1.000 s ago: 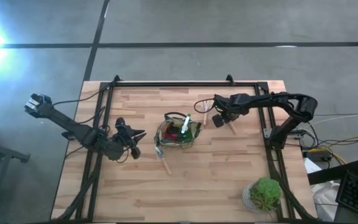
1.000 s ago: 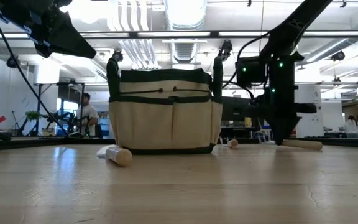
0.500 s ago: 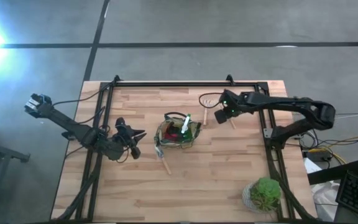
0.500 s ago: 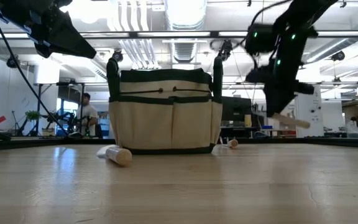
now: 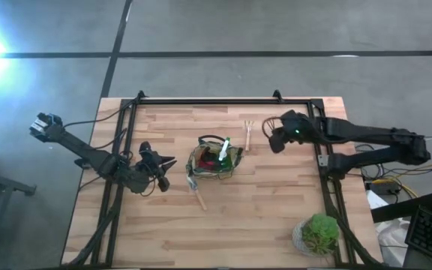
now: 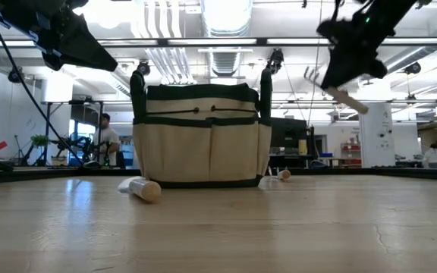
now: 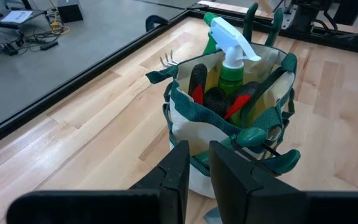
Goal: Pick & Place Garden tools in Gardening bag
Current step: Put the right light brown hand rake into the white gardening bag
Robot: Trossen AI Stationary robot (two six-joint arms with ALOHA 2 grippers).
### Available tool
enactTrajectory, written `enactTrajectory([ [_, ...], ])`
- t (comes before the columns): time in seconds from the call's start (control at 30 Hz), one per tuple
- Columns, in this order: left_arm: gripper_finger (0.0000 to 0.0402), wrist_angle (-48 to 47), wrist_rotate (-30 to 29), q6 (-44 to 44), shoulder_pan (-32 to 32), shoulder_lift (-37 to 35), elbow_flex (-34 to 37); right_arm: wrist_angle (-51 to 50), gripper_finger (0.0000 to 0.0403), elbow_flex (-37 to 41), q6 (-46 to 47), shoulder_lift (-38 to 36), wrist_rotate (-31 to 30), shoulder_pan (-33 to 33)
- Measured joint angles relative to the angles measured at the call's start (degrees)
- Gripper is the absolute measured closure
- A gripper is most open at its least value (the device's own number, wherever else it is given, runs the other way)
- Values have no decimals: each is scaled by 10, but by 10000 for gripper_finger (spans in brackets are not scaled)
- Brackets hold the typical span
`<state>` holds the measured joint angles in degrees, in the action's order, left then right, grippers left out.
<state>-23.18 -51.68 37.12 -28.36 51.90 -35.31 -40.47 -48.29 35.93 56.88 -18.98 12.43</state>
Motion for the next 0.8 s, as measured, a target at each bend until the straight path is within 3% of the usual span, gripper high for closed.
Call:
enactTrajectory([
  [0.43, 337, 0, -2, 2, 0, 0, 0, 137, 361, 1, -49, -35, -112, -180],
  [0.8, 337, -1, -10, 2, 0, 0, 0, 358, 361, 5, -174, 29, -161, -299],
])
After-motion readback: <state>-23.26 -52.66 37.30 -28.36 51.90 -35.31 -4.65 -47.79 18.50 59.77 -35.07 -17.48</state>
